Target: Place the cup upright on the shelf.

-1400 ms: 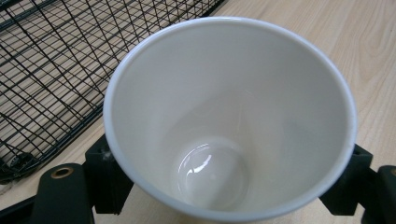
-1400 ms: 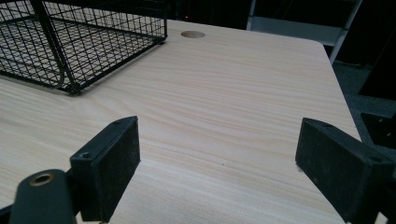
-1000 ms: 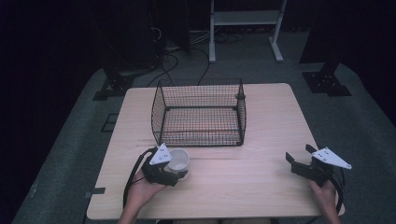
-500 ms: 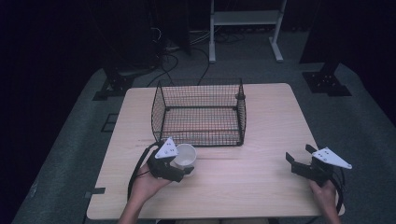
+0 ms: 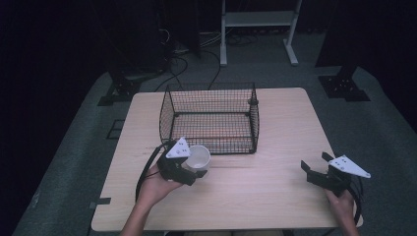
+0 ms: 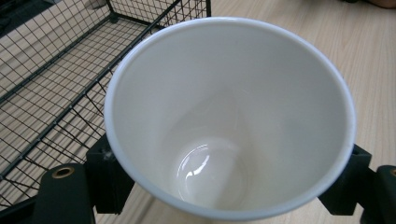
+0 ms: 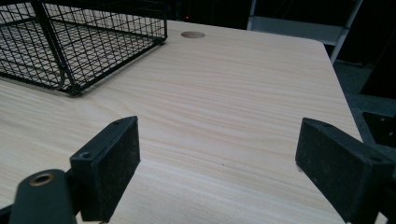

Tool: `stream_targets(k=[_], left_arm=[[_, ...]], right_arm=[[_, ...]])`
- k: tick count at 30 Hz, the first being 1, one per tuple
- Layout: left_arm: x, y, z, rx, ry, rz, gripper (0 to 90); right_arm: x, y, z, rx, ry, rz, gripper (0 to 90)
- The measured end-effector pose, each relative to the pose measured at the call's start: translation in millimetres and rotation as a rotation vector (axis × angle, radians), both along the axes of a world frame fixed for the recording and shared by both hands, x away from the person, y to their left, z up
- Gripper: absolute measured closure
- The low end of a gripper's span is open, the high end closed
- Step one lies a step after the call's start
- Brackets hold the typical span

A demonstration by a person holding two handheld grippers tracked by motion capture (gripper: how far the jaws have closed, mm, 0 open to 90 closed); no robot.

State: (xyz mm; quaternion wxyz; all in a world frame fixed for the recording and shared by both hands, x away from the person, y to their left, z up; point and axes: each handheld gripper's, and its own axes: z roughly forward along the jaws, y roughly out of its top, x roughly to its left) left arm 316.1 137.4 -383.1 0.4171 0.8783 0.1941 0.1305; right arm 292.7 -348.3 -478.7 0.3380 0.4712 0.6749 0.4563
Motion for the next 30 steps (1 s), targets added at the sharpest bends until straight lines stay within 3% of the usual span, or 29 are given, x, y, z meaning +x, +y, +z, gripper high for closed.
stream_targets(k=[30], left_arm=[[21.8, -3.9, 41.9, 0.022, 0.003, -0.046, 20.8]], right_arm=[[0.0, -1.0, 0.1, 0.008, 0.002, -0.004, 13.0]])
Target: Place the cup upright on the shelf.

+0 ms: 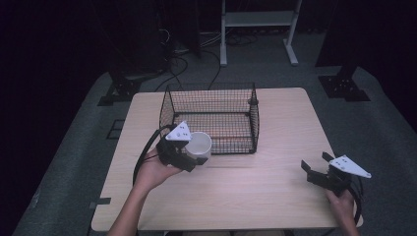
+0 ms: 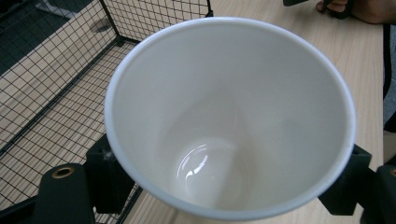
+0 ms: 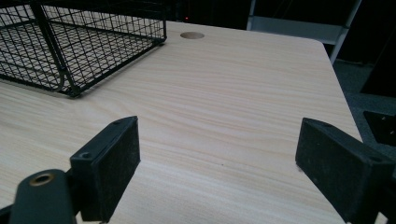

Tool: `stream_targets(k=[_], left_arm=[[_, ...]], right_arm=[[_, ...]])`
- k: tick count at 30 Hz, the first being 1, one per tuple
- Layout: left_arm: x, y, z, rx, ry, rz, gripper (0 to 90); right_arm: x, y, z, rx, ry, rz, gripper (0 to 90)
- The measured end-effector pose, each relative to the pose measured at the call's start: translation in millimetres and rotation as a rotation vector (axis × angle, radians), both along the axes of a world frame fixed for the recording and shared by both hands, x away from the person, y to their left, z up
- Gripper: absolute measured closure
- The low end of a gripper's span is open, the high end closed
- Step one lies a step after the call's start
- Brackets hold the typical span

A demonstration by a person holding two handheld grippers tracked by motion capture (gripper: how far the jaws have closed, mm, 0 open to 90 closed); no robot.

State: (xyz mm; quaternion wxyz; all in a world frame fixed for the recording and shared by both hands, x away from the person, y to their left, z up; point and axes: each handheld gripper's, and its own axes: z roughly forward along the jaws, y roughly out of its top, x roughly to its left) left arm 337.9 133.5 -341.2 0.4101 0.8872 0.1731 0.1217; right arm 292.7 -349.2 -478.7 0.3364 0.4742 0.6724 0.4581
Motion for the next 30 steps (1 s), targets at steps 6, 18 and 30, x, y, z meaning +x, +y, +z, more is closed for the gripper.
stream_targets(k=[6, 18, 30], left_arm=[[7.6, -3.6, 10.0, 0.008, -0.002, -0.013, 20.8], [20.5, -4.9, 19.4, 0.007, 0.008, -0.019, 20.8], [32.6, -12.9, 28.2, 0.049, 0.002, -0.033, 20.8]], right_arm=[[-0.1, 0.1, 0.0, 0.001, 0.000, 0.000, 13.0], [-0.2, -0.1, 0.1, 0.002, 0.001, -0.001, 13.0], [0.1, -0.1, 0.1, 0.004, 0.002, -0.002, 13.0]])
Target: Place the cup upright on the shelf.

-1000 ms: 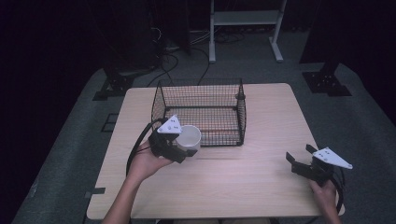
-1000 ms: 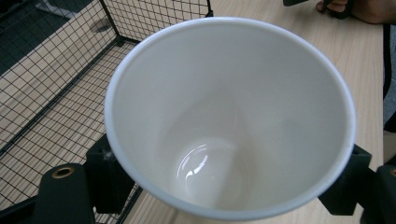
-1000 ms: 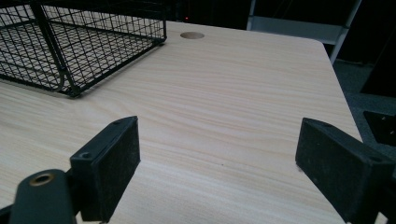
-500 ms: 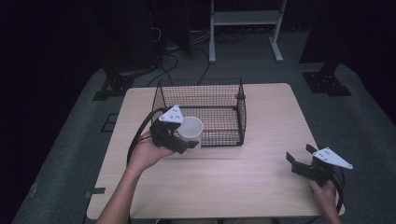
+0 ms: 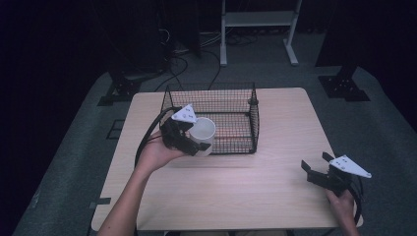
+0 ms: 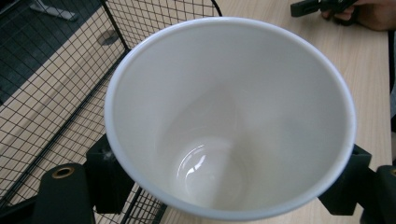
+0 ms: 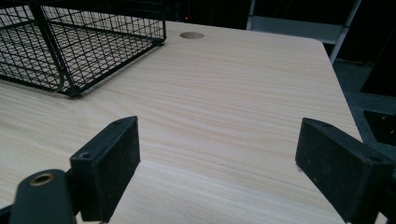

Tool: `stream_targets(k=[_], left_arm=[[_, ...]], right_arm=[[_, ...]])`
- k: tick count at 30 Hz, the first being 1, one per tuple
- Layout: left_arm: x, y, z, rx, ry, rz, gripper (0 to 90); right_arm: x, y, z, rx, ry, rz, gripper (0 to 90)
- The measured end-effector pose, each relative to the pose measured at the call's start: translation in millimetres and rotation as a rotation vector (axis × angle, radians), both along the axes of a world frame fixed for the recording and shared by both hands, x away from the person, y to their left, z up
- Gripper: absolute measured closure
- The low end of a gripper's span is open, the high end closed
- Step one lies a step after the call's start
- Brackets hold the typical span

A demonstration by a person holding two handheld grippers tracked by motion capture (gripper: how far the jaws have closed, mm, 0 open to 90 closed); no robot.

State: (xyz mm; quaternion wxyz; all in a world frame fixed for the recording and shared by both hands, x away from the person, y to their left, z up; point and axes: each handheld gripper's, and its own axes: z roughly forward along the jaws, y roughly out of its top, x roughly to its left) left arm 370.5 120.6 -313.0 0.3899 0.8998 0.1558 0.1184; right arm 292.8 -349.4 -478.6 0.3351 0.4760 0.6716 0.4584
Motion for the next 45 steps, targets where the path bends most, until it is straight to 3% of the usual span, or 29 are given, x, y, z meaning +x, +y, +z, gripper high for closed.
stream_targets(k=[20, 45], left_arm=[[30.3, -18.0, 20.9, 0.014, 0.001, -0.029, 20.8], [67.5, -22.8, 22.7, 0.010, 0.026, -0.012, 20.8]], right_arm=[[0.0, -0.4, 0.0, -0.001, -0.004, 0.003, 13.0], [0.0, -0.7, -0.1, 0.004, -0.005, 0.004, 13.0]])
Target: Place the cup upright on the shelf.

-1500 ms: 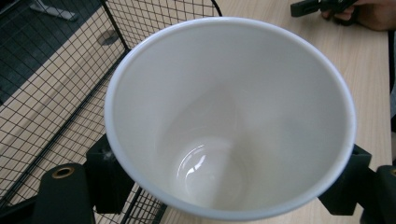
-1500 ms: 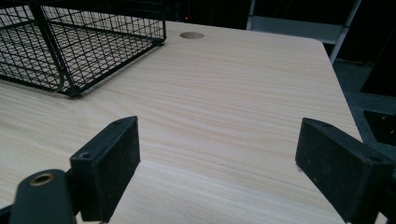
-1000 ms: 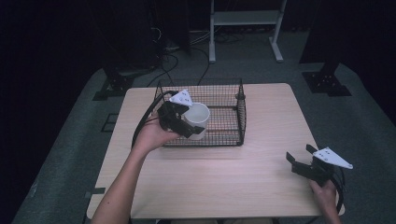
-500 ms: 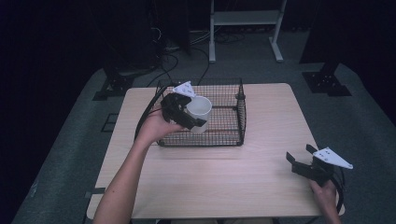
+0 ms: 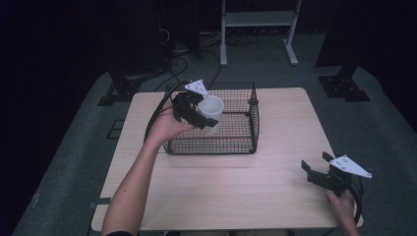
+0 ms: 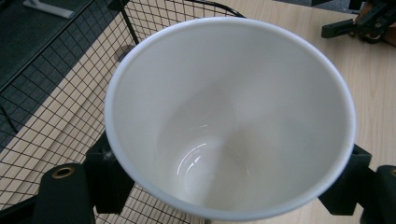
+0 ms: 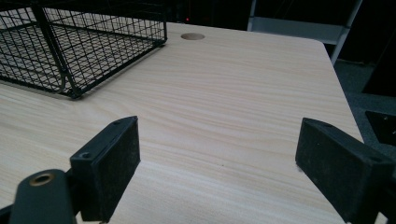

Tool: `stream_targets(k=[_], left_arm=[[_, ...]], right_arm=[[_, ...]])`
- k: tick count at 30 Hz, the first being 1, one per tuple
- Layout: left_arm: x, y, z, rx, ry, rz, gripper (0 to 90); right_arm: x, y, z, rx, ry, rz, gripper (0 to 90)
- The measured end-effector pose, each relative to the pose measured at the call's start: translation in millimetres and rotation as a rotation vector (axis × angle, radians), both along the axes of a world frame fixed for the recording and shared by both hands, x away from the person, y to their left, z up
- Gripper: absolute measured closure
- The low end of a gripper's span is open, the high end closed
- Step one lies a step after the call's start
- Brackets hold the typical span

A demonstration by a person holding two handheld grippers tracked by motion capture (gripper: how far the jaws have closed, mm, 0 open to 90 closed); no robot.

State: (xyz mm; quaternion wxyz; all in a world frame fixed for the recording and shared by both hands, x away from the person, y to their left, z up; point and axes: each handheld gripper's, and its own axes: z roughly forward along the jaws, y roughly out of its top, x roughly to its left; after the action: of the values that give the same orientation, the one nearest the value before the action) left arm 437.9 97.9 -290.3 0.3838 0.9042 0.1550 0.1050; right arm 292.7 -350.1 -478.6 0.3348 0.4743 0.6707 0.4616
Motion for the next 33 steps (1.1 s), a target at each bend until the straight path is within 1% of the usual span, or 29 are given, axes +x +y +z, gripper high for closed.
stream_targets(k=[2, 6, 8, 9, 12, 16, 20, 22, 28, 31, 33], left_arm=[[4.3, -1.2, -0.9, 0.007, 0.004, 0.003, 20.8], [10.0, -3.0, -3.5, 0.008, 0.006, 0.013, 20.8], [15.1, -4.4, -6.3, 0.001, 0.011, 0.016, 20.8], [15.1, -4.4, -6.3, 0.001, 0.011, 0.016, 20.8], [21.0, -7.0, -10.2, 0.008, 0.018, 0.017, 20.8], [27.1, -10.3, -14.1, 0.006, 0.020, 0.020, 20.8], [33.1, -13.1, -18.2, -0.006, 0.024, 0.022, 20.8], [36.3, -15.2, -21.3, -0.002, 0.020, 0.028, 20.8], [45.3, -19.1, -29.4, -0.004, 0.029, 0.032, 20.7], [47.8, -21.2, -33.4, -0.004, 0.004, 0.042, 20.7], [50.2, -22.3, -35.7, -0.012, 0.005, 0.043, 20.7]], right_arm=[[0.0, 0.1, 0.0, 0.000, 0.000, 0.001, 13.0], [0.0, 0.1, 0.0, -0.001, 0.000, 0.001, 13.0], [0.0, 0.1, 0.0, -0.001, 0.000, 0.002, 13.0], [0.0, 0.1, 0.0, -0.001, 0.000, 0.002, 13.0], [0.0, 0.0, 0.0, 0.001, 0.001, 0.002, 13.0], [0.1, -0.1, 0.0, 0.001, 0.000, 0.003, 13.0], [0.0, -0.1, 0.0, 0.002, 0.002, 0.003, 13.0], [0.0, -0.1, 0.0, 0.003, 0.001, 0.003, 13.0], [0.0, -0.3, 0.0, 0.006, 0.001, 0.005, 13.0], [0.0, -0.4, 0.0, 0.005, 0.000, 0.005, 13.0], [0.0, -0.3, 0.0, 0.005, 0.000, 0.005, 13.0]])
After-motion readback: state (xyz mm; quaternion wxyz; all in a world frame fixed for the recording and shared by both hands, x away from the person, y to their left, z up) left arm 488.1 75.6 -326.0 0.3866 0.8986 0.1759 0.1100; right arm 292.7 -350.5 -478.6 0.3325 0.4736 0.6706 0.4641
